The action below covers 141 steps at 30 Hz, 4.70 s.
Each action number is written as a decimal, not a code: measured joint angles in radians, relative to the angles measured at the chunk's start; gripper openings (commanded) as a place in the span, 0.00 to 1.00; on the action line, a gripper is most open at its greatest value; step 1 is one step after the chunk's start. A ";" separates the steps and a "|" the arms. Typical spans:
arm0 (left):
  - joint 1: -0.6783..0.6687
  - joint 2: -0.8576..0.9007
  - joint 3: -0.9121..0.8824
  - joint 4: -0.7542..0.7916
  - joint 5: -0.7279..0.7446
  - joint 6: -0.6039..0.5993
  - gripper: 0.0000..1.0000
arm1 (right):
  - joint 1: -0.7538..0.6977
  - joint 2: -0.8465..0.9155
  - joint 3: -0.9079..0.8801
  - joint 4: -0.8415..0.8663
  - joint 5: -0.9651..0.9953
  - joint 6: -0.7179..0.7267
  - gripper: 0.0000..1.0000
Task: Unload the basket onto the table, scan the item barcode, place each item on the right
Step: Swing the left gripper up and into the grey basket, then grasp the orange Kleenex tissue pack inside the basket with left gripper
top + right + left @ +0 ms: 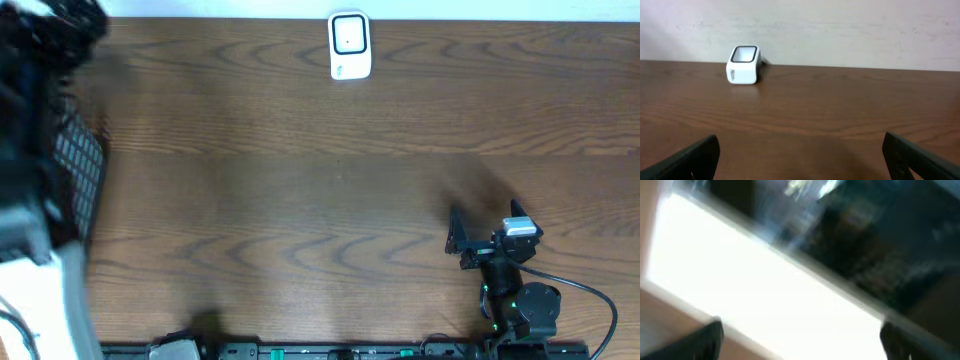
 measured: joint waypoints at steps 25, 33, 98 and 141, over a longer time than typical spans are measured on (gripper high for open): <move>0.468 0.509 0.416 -0.734 -0.498 0.090 0.99 | 0.000 0.000 0.000 0.000 0.000 0.001 0.99; 0.576 0.640 0.416 -0.897 -0.468 0.051 0.99 | 0.000 0.000 0.000 0.000 0.000 0.001 0.99; 0.463 0.441 0.316 -0.728 -0.089 -0.012 0.07 | 0.000 0.000 0.000 0.000 0.000 0.002 0.99; 0.423 0.717 -0.098 -0.720 -0.574 -0.064 0.07 | 0.000 0.000 0.000 0.000 0.000 0.001 0.99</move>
